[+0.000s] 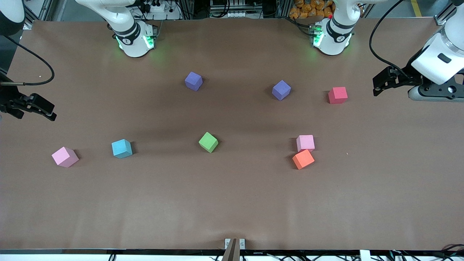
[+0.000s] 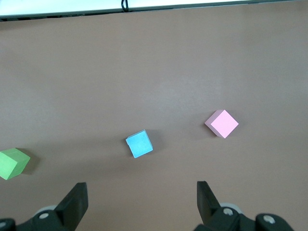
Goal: Arrange blocks into number 1
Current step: 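Reach the right gripper to the purple cube while the left gripper reaches light pink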
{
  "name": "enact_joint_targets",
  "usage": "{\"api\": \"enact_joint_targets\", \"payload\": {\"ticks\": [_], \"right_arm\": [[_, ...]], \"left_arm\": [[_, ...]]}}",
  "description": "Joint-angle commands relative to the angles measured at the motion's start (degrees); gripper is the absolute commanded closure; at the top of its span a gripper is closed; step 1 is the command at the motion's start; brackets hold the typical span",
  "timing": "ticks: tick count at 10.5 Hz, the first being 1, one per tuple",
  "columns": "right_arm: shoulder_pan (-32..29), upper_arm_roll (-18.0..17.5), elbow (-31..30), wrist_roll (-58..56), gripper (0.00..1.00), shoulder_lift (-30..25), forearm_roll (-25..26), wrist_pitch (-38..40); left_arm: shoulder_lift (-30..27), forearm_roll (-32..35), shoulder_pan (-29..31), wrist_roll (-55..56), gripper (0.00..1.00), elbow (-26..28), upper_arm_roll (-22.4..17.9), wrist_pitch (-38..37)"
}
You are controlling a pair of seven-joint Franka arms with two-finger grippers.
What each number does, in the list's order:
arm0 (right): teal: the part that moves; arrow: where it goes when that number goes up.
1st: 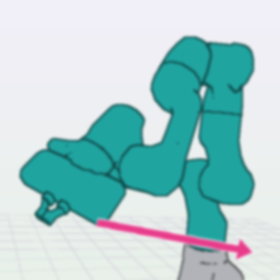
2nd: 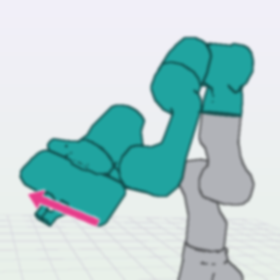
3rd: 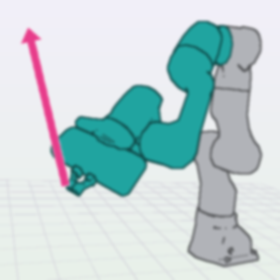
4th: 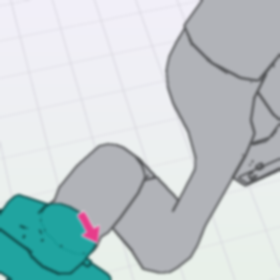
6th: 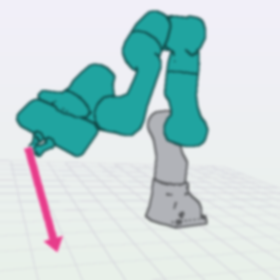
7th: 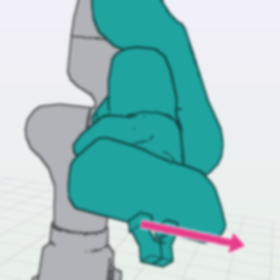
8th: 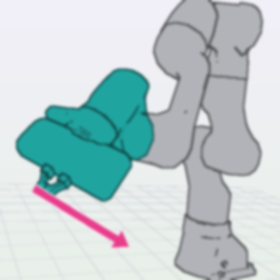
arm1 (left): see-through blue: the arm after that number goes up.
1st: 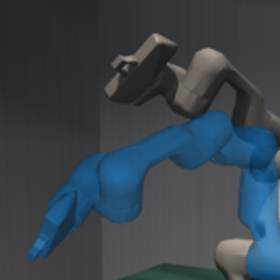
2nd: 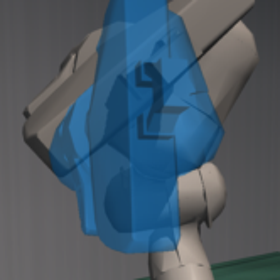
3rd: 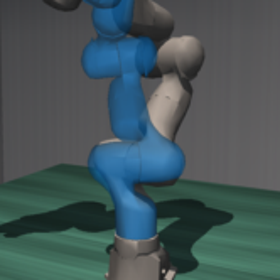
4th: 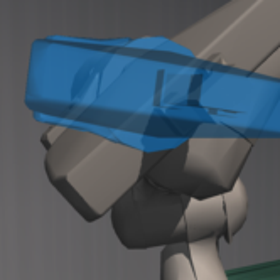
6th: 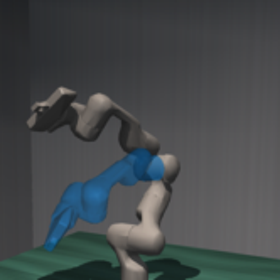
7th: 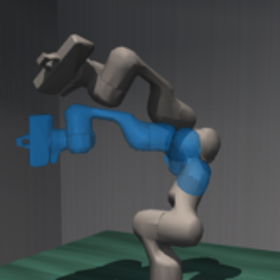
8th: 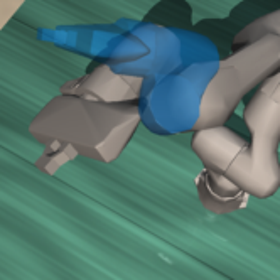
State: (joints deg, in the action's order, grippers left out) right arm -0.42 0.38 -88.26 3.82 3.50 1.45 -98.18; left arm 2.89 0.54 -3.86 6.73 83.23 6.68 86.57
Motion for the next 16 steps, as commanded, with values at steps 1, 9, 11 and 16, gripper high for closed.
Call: {"api": "enact_joint_targets", "payload": {"ticks": [1, 9, 11, 16], "right_arm": [[-0.5, -0.7, 1.2, 0.7, 0.00, 0.5, 0.8, 0.9], [-0.2, -0.7, 0.5, 0.7, 0.00, 3.3, 0.0, 1.9], [0.1, -0.8, -1.2, 1.1, 0.00, 5.9, -1.4, 1.5], [-0.1, -0.6, -2.8, -6.5, 0.00, 16.3, -6.4, -3.9]], "left_arm": [[0.4, 1.6, -0.1, -1.3, 0.00, -0.7, 0.3, 0.0], [6.2, 4.9, -4.9, 2.8, 0.00, -0.5, 0.5, 1.3], [7.7, 3.5, -5.0, 3.6, 0.00, 3.0, 0.8, 4.7], [9.7, 3.3, -6.9, 8.9, 0.00, 19.5, 1.3, 19.7]]}}
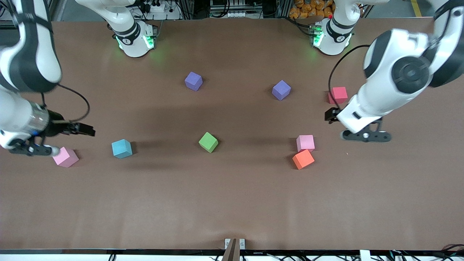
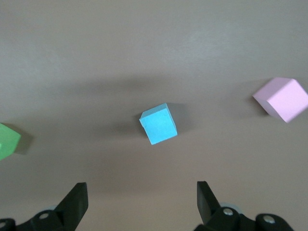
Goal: Arrange blocks into number 1
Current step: 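Reach the right gripper to the purple cube while the left gripper reaches light pink, then grasp the purple cube with the right gripper while the left gripper grasps pink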
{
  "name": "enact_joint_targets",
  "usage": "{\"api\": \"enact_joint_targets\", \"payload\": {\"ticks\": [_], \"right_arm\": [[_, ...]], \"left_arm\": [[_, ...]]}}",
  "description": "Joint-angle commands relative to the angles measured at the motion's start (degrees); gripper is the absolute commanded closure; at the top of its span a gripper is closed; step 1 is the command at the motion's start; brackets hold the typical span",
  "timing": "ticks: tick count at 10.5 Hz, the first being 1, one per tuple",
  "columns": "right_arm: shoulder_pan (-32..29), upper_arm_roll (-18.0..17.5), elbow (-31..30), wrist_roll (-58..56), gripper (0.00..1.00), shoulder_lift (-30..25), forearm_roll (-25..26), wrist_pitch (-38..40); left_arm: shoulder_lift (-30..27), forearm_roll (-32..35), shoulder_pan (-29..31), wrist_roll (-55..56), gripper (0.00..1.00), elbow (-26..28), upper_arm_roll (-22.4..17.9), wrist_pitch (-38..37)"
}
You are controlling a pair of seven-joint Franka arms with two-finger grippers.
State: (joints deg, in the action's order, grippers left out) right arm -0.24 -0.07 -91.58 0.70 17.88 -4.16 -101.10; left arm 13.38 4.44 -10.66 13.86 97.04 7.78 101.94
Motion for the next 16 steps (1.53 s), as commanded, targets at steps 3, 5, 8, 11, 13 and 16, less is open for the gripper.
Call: {"api": "enact_joint_targets", "payload": {"ticks": [3, 5, 8, 11, 13, 16], "right_arm": [[3.2, 0.2, -5.7, -3.4, 0.00, 2.7, -0.6, -7.8], [6.3, 1.4, -12.6, 0.2, 0.00, 1.1, -0.6, -14.3], [13.3, 5.0, -21.3, 10.3, 0.00, -4.1, -1.4, -19.6], [18.3, 5.0, -34.4, 33.1, 0.00, -12.1, -1.7, -24.7], [20.5, 4.9, -41.5, 44.2, 0.00, -17.0, -9.3, -23.5], [27.0, 4.9, -47.9, 44.9, 0.00, -16.8, -22.3, -23.8]], "left_arm": [[2.9, -3.2, -0.8, 6.4, 0.00, 11.8, 0.6, 14.6], [5.6, -2.6, -2.7, 10.2, 0.00, 13.6, 0.5, 19.2], [9.2, -2.3, -2.9, 10.5, 0.00, 13.7, 0.5, 23.5], [11.5, 0.3, -2.4, 10.6, 0.00, 13.5, 0.5, 27.2], [13.2, 0.3, -2.2, 11.4, 0.00, 13.6, 0.4, 30.2], [14.8, 0.4, -2.3, 11.4, 0.00, 13.4, 0.4, 31.1]]}}
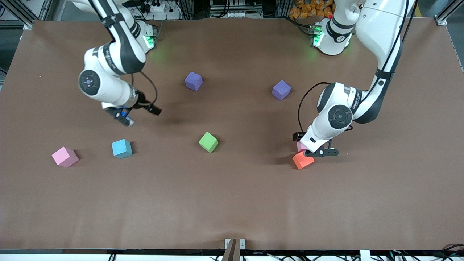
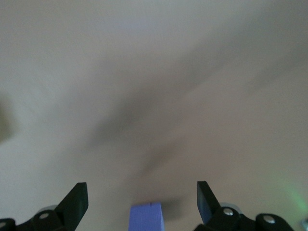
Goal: Arrange blocks into number 1
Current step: 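Grasp the purple cube with the right gripper while the left gripper grasps pink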
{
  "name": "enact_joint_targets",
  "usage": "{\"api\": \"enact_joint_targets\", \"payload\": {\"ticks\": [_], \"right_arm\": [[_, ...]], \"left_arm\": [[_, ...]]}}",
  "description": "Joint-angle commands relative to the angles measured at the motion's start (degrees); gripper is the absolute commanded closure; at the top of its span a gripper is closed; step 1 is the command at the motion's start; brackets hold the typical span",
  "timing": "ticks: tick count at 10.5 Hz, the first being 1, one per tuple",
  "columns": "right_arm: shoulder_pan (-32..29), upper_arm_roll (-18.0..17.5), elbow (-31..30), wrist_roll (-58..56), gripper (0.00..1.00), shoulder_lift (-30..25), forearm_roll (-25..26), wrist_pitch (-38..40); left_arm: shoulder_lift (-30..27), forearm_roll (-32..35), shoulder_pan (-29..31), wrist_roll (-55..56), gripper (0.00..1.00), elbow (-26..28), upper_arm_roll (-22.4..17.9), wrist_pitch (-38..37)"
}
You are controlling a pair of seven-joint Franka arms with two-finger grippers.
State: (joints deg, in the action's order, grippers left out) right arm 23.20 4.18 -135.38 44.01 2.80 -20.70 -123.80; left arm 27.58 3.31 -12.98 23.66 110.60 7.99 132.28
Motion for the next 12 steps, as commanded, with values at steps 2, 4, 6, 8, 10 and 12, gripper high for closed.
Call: {"api": "enact_joint_targets", "payload": {"ticks": [2, 4, 6, 8, 10, 12], "right_arm": [[8.5, 0.4, -4.9, 1.5, 0.00, 0.5, -8.9, -1.1], [10.2, -0.9, -4.9, -0.3, 0.00, 2.9, -8.8, -0.7], [13.5, -1.1, -4.9, -2.2, 0.00, 5.4, -8.8, -2.2], [14.6, -1.3, -4.8, -2.1, 0.00, 6.3, -9.2, -3.3], [15.6, -1.6, -4.8, -2.0, 0.00, 7.9, -9.6, -5.5], [16.4, -1.6, -4.5, -2.1, 0.00, 8.4, -11.9, -5.9]], "left_arm": [[1.4, 1.7, 0.1, 1.6, 0.00, -0.3, 0.1, 0.8], [2.4, 1.7, 0.1, 1.6, 0.00, -0.6, 0.1, 1.4], [3.3, 1.6, 0.0, 2.8, 0.00, -0.7, 0.1, 2.0], [4.3, 1.7, -0.4, 4.2, 0.11, -0.7, 0.0, 3.8], [4.5, 1.7, 0.3, 4.5, 1.00, -1.4, 0.0, 3.8], [4.5, 1.7, 0.1, 4.2, 1.00, -1.5, -0.1, 3.8]]}}
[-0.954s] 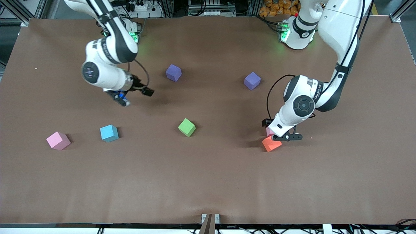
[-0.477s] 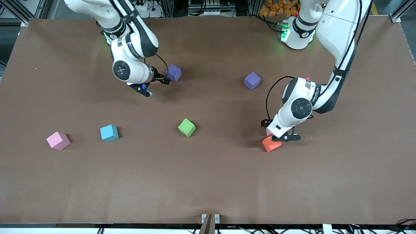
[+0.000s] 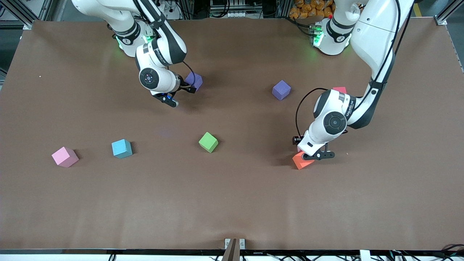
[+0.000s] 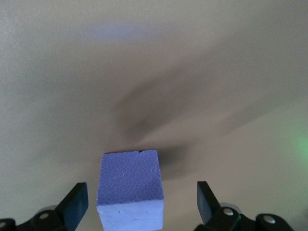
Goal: Arrange blocks into number 1
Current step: 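Grasp the purple cube with the right gripper while the left gripper grasps pink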
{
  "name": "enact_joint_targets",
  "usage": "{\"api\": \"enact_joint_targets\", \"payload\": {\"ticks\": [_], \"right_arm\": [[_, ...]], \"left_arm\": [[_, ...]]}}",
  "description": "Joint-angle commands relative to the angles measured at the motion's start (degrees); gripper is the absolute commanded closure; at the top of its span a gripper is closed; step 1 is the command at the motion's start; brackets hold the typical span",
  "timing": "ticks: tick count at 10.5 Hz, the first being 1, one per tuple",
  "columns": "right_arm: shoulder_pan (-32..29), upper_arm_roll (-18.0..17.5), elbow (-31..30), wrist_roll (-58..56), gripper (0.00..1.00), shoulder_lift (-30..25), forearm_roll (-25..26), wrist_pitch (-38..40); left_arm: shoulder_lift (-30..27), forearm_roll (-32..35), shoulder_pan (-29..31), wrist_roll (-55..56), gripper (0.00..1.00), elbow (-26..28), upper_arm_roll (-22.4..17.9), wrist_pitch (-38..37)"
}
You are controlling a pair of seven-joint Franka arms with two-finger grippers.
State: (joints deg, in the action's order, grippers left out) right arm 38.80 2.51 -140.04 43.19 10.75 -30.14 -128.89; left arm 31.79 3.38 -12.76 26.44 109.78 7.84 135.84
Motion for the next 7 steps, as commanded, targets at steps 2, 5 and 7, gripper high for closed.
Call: {"api": "enact_joint_targets", "payload": {"ticks": [2, 5, 7], "right_arm": [[1.7, -1.0, 0.2, -1.3, 0.00, 2.0, -2.8, -3.4], [2.1, -3.5, 0.1, -1.3, 0.00, 2.9, -3.4, -4.5], [2.1, -4.4, -0.1, -1.3, 0.00, 2.9, -4.0, -4.9]], "left_arm": [[0.3, 1.6, -0.2, 1.4, 1.00, -0.7, 0.0, 0.2], [0.3, 1.6, -0.2, 1.6, 1.00, -0.7, 0.0, 0.2], [0.3, 1.6, -0.1, 1.8, 1.00, -1.1, 0.1, 0.2]]}}
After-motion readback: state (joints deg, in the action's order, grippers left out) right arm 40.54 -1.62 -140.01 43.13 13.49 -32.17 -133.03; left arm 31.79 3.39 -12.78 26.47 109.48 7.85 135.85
